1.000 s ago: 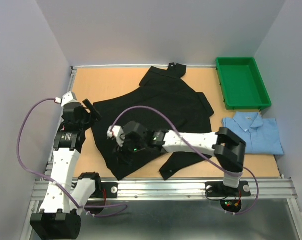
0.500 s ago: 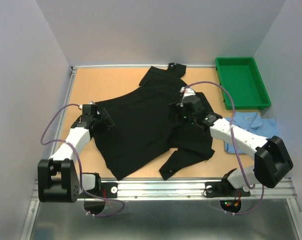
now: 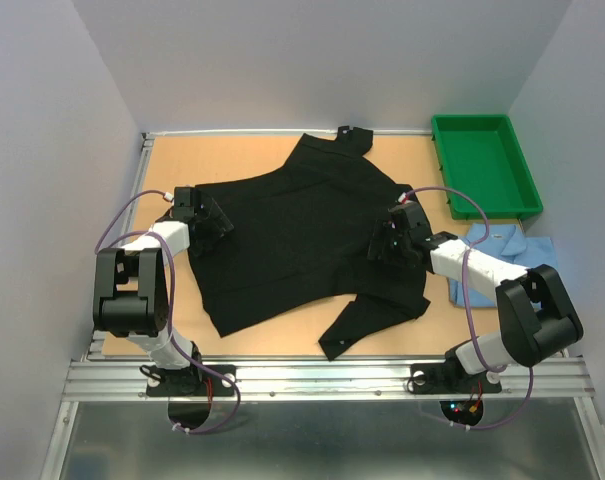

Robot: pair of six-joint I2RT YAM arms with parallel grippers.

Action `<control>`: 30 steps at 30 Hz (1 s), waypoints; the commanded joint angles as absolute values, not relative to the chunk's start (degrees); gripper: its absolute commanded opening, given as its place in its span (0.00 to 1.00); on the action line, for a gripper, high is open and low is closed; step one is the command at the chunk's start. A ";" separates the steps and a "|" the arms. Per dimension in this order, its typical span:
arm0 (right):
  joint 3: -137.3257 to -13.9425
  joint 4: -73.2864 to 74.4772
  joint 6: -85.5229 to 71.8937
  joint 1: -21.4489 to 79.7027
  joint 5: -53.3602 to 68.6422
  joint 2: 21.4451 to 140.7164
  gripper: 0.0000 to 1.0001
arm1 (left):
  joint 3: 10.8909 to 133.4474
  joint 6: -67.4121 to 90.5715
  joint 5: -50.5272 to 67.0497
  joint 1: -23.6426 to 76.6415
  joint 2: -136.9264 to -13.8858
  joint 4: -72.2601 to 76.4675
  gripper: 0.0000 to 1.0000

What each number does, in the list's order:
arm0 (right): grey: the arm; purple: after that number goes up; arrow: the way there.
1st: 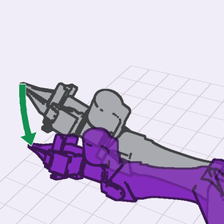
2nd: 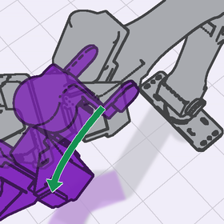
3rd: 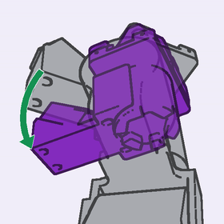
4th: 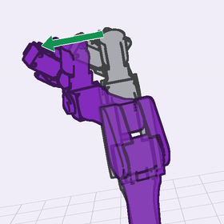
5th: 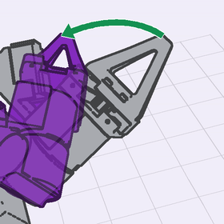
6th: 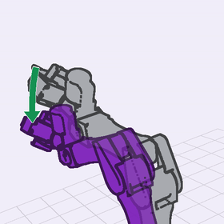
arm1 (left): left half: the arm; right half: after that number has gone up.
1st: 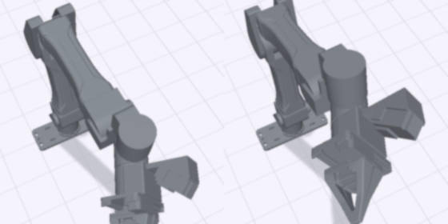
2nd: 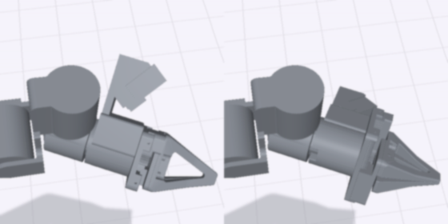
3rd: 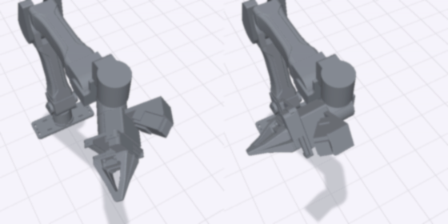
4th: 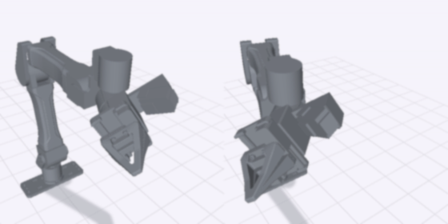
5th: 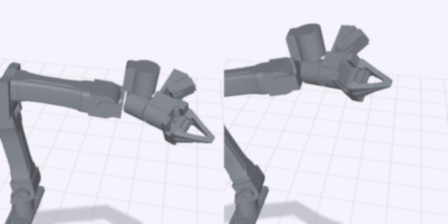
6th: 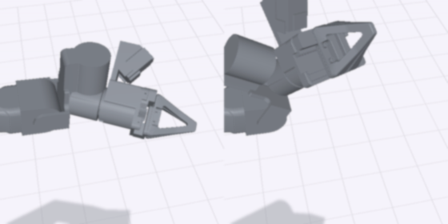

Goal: Fold and stack the long sleeve shirts
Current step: Flatten the shirt out

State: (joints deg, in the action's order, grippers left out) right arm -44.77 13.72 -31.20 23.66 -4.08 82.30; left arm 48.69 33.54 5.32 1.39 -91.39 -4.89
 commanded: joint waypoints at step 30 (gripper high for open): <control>-59.75 19.51 -24.97 18.38 -3.51 83.13 0.59 | 60.05 26.98 -1.24 -7.03 -82.81 -17.50 0.87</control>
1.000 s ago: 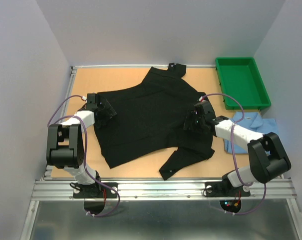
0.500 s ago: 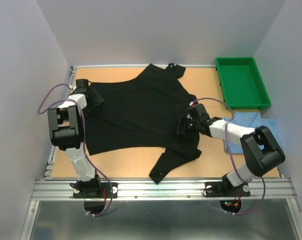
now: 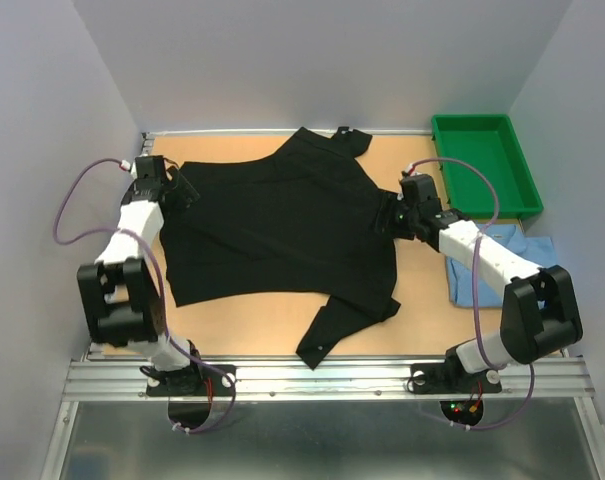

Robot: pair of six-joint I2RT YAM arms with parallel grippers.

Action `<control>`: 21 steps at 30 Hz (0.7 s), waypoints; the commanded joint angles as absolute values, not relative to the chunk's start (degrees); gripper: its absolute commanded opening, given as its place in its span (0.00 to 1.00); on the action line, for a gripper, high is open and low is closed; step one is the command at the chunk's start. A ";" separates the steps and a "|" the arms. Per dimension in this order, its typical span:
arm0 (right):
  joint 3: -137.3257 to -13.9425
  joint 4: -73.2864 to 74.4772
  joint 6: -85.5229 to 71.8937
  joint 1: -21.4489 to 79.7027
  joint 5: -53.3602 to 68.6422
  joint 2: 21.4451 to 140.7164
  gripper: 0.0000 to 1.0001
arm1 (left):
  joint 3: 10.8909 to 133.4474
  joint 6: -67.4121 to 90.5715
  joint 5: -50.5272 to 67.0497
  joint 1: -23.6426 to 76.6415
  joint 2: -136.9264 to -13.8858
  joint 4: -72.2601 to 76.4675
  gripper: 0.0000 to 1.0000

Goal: Fold and stack the long sleeve shirts
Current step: Flatten the shirt out

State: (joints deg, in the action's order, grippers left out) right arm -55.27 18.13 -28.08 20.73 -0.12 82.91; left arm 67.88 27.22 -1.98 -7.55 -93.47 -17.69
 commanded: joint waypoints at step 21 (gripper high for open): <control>-73.23 12.83 -30.40 15.47 -1.84 110.83 0.43 | 39.73 26.19 9.14 -6.06 -82.00 -14.58 0.87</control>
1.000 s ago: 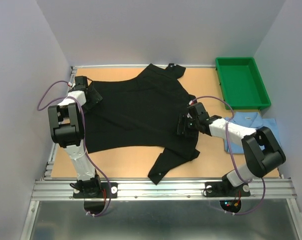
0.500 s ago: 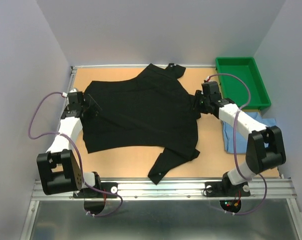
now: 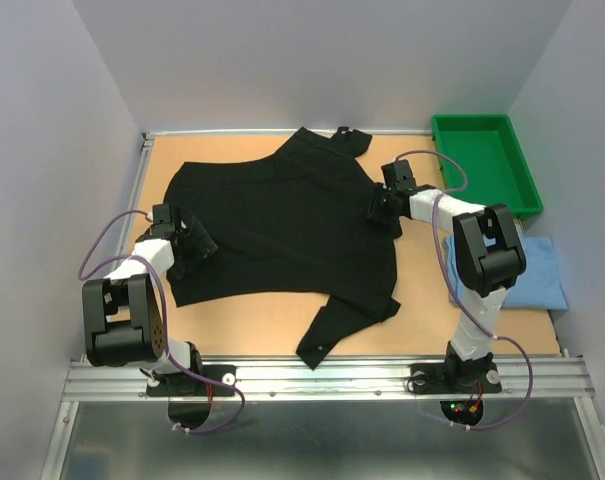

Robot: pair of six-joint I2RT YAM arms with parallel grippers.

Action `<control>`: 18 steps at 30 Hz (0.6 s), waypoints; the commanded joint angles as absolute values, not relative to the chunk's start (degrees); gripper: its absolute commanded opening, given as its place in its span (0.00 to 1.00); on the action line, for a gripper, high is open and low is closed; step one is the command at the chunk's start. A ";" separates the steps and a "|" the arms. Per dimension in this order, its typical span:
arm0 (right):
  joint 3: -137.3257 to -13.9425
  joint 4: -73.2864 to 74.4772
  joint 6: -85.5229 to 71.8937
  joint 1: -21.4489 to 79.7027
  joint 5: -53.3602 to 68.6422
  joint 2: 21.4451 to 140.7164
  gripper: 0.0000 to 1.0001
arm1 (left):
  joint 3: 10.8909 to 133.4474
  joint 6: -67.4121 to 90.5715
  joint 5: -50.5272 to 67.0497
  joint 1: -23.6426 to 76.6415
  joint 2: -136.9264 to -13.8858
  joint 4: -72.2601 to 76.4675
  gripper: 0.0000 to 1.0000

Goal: Fold and stack the long sleeve shirts
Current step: Flatten the shirt out

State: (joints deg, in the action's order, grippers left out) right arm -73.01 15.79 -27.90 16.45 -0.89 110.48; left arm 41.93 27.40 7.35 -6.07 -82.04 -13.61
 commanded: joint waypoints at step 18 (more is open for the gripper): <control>-55.88 17.49 -27.97 13.80 -2.73 86.93 0.54 | 40.42 25.40 11.17 -5.89 -70.41 -21.44 0.87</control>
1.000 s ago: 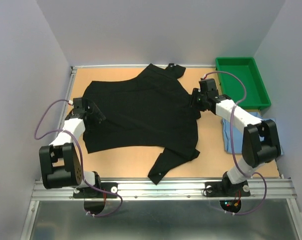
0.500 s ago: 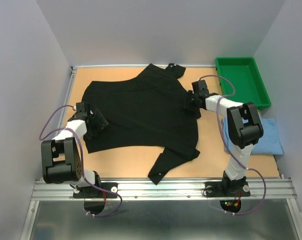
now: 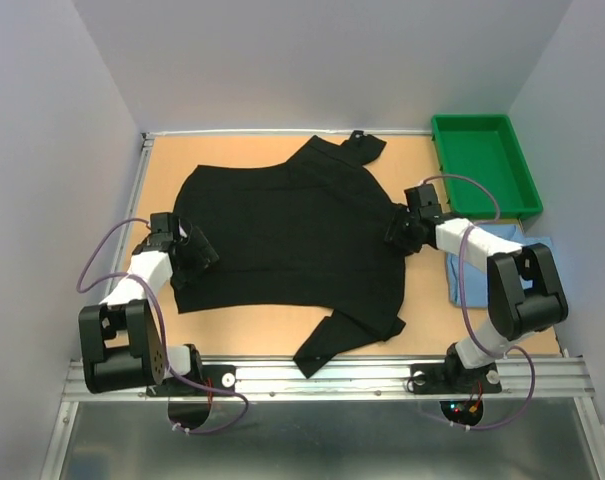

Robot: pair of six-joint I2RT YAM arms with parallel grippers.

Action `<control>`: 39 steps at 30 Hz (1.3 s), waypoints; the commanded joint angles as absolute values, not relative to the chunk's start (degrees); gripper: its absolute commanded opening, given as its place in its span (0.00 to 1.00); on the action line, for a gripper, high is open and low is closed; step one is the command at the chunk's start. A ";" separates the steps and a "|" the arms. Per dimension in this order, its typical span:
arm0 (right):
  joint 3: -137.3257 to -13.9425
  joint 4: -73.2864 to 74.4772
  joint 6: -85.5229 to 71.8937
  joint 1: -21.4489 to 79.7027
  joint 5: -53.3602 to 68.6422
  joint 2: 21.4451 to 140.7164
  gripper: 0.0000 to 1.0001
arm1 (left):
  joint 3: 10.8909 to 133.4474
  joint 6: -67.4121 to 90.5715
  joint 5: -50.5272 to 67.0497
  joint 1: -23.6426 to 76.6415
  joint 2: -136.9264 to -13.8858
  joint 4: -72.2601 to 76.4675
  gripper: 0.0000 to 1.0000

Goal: Fold and stack the long sleeve shirts
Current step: Flatten the shirt out

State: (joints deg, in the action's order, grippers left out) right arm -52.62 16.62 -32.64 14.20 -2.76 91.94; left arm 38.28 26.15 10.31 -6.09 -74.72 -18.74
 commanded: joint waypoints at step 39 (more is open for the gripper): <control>-112.76 -1.23 -18.71 15.38 18.91 137.54 0.53 | 66.71 22.67 4.75 3.69 -109.16 -9.40 0.87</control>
State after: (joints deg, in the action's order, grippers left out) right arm -108.20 3.03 -16.16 14.74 20.86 134.69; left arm 69.84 23.16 4.75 3.97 -108.47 -8.03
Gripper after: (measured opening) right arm 0.528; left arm 0.868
